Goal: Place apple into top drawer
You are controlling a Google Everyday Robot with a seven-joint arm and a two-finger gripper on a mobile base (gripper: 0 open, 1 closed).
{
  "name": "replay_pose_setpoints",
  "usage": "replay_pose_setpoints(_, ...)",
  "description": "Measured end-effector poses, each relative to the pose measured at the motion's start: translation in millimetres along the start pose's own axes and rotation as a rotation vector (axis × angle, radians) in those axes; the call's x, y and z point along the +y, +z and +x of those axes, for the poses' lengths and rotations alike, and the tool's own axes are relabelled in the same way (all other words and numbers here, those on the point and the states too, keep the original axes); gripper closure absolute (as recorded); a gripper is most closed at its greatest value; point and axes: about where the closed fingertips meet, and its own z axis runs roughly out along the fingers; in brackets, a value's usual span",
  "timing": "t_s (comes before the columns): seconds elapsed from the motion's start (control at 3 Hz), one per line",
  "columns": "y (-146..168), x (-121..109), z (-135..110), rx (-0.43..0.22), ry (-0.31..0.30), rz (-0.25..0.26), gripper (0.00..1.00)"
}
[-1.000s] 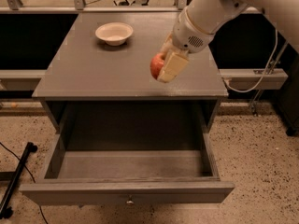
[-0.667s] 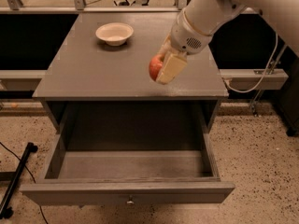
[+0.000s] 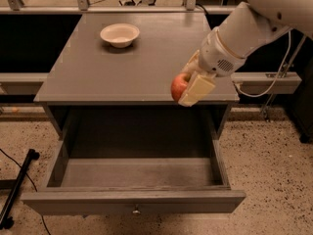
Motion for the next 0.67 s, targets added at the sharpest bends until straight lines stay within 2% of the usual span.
replay_pose_setpoints(0.33, 4.8, -0.8, 4.9, -0.014, 0.019, -0.019, 1.0)
replay_pose_setpoints(0.67, 38.6, 25.2, 40.1, -0.083, 0.051, -0.055, 1.0)
